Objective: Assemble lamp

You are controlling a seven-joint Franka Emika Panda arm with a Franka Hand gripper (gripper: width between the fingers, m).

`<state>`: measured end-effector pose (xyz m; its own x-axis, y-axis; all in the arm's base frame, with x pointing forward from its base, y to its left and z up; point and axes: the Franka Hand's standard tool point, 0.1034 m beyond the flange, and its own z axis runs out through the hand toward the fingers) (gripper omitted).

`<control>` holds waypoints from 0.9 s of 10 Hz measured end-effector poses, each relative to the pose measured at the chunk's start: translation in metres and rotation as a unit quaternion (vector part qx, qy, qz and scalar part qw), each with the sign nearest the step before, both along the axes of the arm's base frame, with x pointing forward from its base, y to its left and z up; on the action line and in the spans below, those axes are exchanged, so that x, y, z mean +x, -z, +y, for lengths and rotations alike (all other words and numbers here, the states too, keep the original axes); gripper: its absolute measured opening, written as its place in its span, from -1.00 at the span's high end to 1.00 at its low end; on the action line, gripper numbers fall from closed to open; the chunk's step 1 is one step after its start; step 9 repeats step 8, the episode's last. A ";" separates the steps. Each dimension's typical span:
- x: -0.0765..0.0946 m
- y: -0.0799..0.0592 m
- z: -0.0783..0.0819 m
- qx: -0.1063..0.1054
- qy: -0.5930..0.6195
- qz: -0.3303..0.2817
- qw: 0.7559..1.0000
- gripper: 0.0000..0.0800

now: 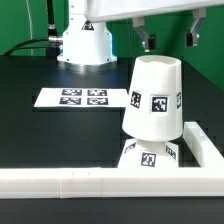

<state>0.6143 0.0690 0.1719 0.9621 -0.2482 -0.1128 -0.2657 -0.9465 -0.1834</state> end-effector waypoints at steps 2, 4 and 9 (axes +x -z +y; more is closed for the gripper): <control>0.001 -0.003 -0.003 0.000 0.001 -0.001 1.000 -0.64; -0.005 -0.021 -0.004 0.005 -0.002 0.011 1.000 -0.72; 0.000 -0.042 0.004 0.001 0.000 0.023 1.000 -0.75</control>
Offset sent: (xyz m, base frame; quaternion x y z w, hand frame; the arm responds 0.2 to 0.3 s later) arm -0.0133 -0.0097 0.0375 -0.0162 -0.0475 -0.0133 0.9987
